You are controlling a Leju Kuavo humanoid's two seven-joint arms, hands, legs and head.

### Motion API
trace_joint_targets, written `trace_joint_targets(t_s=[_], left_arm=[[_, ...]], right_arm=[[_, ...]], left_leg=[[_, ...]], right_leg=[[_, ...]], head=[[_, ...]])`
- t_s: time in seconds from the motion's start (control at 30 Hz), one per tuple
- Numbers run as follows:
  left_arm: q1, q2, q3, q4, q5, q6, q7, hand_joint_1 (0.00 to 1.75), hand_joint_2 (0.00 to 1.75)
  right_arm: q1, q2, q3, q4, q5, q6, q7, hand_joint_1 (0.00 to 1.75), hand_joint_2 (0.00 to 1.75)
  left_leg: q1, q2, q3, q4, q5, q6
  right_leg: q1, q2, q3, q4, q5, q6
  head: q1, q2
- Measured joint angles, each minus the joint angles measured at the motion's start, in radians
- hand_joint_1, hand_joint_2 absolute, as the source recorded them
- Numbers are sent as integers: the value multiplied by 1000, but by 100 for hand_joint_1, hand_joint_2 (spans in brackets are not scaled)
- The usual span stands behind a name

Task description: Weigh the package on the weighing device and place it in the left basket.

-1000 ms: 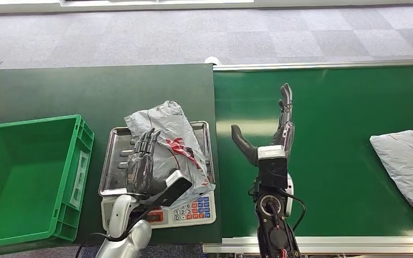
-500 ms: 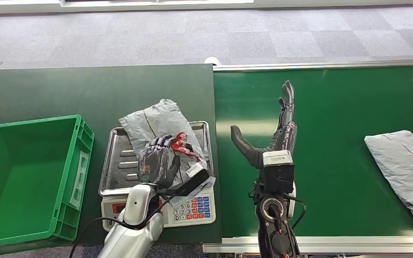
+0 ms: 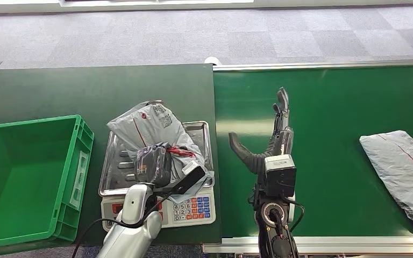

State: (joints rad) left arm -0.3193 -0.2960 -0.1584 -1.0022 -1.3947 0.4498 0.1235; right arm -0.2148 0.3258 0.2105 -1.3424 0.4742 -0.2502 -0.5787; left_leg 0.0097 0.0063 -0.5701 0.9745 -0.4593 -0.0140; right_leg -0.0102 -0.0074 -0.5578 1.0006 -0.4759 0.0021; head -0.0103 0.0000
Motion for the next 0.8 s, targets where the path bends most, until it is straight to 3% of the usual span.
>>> trace_joint_targets(t_s=[0.2, 0.33, 0.5, 0.67, 0.8], left_arm=[[0, -1, 5, 2, 13, 12, -16, 175, 175], [6, -3, 8, -16, 74, 95, -102, 175, 175], [47, -3, -12, -141, 257, 215, -322, 175, 175], [143, -10, -6, -390, 412, 234, -621, 175, 175], [209, -17, 38, -567, 510, 234, -721, 175, 175]], right_arm=[[0, 0, -1, 0, 0, 4, 0, 0, 175], [0, 0, -5, 7, -1, 13, -1, 0, 175], [0, 0, -13, 30, -13, 26, -19, 0, 175], [-4, 2, -24, 65, -26, 31, -35, 0, 175], [-5, 4, -35, 85, -37, 31, -36, 0, 175]], left_leg=[[0, 0, 0, 0, 0, 0], [0, 0, 0, 0, 0, 0], [0, 0, -1, 0, 0, 0], [0, 0, -2, 0, 0, 0], [0, 0, -2, 0, 0, 0]], right_leg=[[0, 0, 0, 0, 0, 0], [0, 0, 0, 0, 0, 0], [0, 0, 0, 0, 0, 0], [0, 0, -1, 0, 0, 0], [0, 0, -1, 0, 0, 0]], head=[[0, 0], [0, 0], [0, 0], [0, 0], [0, 0]])
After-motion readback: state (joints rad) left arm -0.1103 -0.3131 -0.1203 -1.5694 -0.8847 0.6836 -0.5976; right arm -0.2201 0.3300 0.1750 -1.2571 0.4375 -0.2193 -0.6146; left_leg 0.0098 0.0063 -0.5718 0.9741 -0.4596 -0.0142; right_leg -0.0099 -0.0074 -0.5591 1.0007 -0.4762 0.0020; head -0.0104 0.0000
